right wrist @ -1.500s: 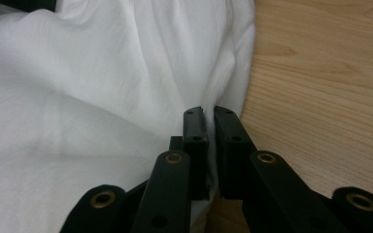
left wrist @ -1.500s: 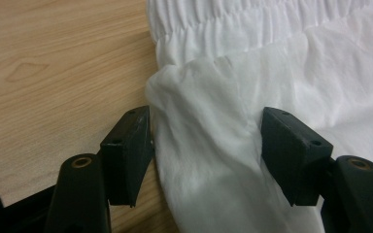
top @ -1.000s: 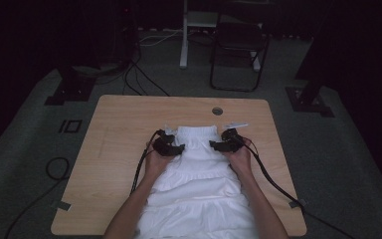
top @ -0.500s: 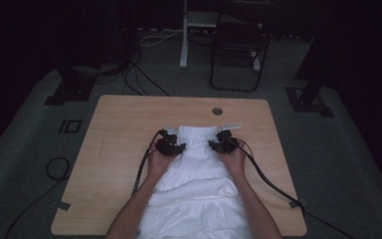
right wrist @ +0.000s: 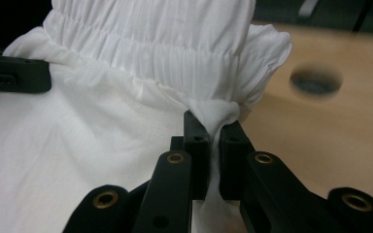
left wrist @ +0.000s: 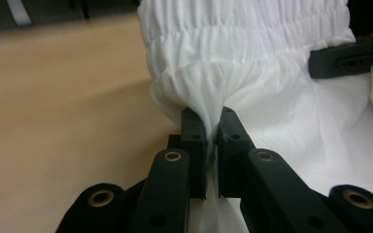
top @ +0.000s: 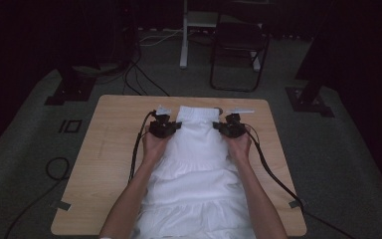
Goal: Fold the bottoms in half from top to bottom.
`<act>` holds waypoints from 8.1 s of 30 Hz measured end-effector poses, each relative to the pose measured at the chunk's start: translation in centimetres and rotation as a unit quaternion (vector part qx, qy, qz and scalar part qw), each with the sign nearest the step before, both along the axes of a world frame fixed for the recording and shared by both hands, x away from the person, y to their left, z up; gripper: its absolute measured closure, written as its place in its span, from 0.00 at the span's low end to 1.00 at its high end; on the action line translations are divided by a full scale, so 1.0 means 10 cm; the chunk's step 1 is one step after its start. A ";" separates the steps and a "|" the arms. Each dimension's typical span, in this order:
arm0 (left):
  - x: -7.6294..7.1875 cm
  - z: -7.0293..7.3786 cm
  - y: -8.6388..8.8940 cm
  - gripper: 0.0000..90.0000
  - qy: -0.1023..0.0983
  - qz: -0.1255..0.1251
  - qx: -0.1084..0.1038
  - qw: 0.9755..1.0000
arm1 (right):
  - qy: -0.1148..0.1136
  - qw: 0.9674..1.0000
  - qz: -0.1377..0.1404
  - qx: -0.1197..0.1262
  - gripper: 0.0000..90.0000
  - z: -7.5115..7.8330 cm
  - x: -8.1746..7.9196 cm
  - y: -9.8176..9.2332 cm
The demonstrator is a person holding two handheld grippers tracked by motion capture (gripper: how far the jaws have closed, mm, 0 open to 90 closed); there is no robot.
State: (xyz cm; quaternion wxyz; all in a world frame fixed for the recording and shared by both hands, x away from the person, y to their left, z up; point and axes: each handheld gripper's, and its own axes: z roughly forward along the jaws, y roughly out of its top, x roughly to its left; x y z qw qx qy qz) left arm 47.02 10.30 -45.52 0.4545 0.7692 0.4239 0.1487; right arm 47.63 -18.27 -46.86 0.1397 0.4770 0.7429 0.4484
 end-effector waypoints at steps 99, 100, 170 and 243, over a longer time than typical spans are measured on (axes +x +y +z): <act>-0.97 0.20 0.20 0.96 -0.044 -0.071 0.022 0.996 | -0.058 0.994 0.077 -0.047 0.94 0.22 -0.78 -0.12; -1.06 0.20 0.21 0.96 -0.042 -0.076 0.015 0.996 | -0.061 0.993 0.084 -0.048 0.94 0.25 -0.87 -0.13; -1.48 -0.78 0.09 0.96 0.057 -0.100 0.100 0.988 | 0.011 0.991 0.118 -0.063 0.93 -0.58 -1.48 -0.20; -0.66 -0.88 0.03 0.72 0.036 -0.058 0.047 0.997 | -0.004 0.995 -0.002 -0.095 0.57 -0.78 -0.48 -0.17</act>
